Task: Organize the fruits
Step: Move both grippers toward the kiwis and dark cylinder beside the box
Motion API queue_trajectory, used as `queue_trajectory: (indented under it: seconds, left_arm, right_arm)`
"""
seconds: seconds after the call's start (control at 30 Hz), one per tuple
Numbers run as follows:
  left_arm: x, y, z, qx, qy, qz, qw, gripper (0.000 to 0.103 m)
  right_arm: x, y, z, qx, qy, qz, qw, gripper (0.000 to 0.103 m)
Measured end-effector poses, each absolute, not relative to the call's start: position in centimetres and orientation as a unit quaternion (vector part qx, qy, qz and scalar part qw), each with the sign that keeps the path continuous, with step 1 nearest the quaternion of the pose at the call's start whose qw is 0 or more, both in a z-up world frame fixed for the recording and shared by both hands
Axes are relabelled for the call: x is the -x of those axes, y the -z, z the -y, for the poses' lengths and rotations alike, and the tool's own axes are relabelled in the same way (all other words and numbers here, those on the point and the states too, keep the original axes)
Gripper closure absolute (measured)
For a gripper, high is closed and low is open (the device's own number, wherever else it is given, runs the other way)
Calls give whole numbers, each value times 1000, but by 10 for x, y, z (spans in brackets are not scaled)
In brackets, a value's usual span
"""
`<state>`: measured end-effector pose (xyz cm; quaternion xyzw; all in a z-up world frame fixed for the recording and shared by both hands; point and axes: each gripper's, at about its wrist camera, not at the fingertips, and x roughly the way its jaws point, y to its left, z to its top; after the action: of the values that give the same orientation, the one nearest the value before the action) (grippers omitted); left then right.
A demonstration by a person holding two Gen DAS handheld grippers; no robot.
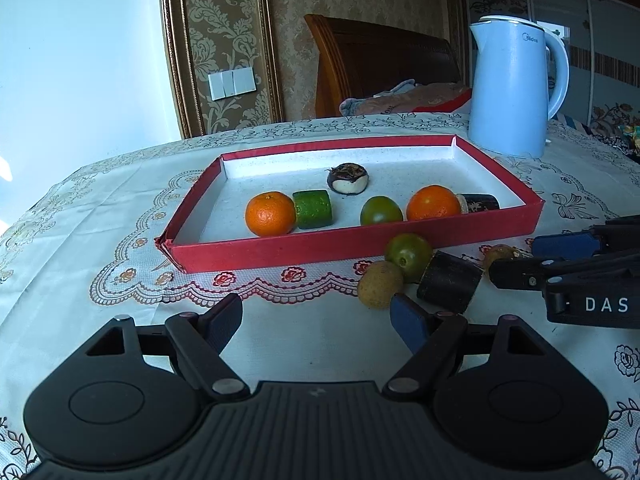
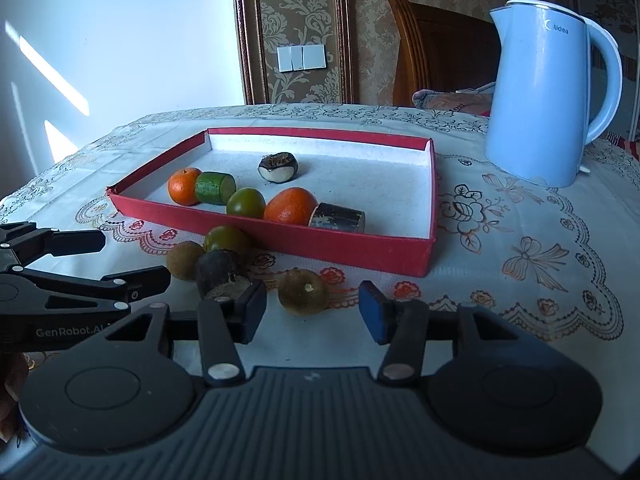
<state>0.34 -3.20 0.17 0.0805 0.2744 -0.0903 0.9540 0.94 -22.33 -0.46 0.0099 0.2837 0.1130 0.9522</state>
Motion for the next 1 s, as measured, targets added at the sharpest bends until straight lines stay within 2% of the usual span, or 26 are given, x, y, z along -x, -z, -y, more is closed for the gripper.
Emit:
queue_trajectory:
  seconds: [0.07, 0.2, 0.23, 0.27, 0.9, 0.93, 1.0]
  left_arm:
    - [-5, -2, 34, -83, 97, -275, 953, 22]
    - [-9, -2, 38, -86, 104, -277, 951, 22]
    - [-10, -1, 40, -88, 105, -277, 951, 22]
    - [-11, -1, 41, -89, 105, -277, 951, 22]
    - [-33, 4, 49, -77, 108, -303, 944, 22]
    - [-33, 4, 49, -78, 108, -301, 944, 24]
    - [-32, 5, 51, -84, 113, -301, 943, 35]
  right_arm:
    - [-11, 5, 222, -10, -116, -286, 951, 62]
    - [-15, 6, 221, -10, -121, -292, 949, 62]
    - [-16, 6, 221, -11, -123, -295, 948, 72]
    - [-17, 7, 221, -10, -124, -298, 946, 75]
    - [-18, 9, 223, -20, -126, -301, 945, 75]
    - [-18, 9, 223, -20, -126, -301, 945, 75]
    - [-19, 9, 223, -21, -126, -301, 945, 75]
